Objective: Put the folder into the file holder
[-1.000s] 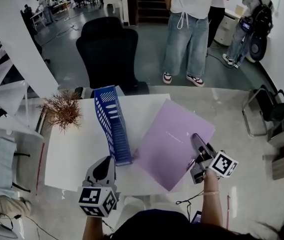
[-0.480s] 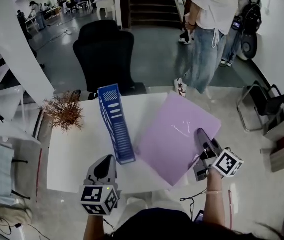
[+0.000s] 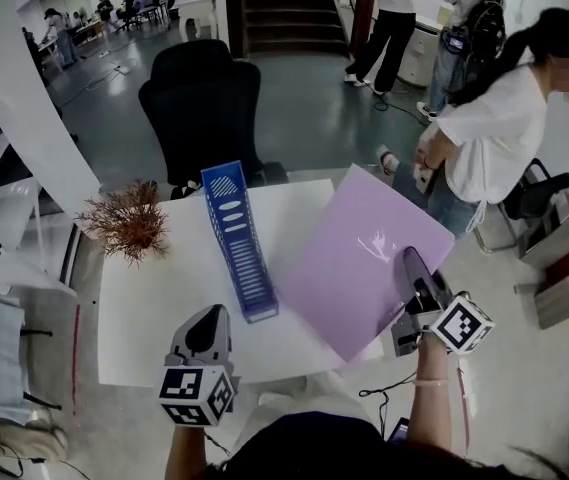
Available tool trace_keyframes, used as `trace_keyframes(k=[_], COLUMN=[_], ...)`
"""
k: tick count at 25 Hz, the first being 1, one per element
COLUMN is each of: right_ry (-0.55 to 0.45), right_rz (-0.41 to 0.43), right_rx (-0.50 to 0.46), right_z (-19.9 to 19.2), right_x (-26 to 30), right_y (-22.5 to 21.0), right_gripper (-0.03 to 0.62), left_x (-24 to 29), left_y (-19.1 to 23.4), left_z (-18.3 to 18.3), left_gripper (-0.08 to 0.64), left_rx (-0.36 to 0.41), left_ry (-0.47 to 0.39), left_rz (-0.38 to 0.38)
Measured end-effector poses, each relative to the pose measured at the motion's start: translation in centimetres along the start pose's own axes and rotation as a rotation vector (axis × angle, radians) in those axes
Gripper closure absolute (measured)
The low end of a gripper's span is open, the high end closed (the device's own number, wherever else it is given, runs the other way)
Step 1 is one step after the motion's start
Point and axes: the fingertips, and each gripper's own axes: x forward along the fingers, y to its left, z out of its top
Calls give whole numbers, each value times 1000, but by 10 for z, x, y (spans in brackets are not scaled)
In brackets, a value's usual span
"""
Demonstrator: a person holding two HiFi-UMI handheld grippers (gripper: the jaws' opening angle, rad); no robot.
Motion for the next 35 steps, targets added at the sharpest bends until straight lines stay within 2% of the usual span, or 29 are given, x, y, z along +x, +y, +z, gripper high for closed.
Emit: trace_keyframes(k=[5, 12, 26, 35], right_ry=[-55, -139, -176, -221], right_rz=[-34, -19, -9, -42], right_rx=[-52, -118, -149, -192], right_z=[12, 33, 24, 15], right_x=[-9, -16, -9, 3], right_y=[17, 57, 114, 151], right_gripper=[456, 457, 459, 459], left_x=[-7, -15, -34, -45], left_y=[6, 12, 18, 24], left_z=[1, 1, -1, -2], left_gripper=[554, 554, 554, 554], left_rx=[4, 6, 3, 14], left_ry=[-7, -12, -24, -19], left_rz=[-19, -38, -49, -47])
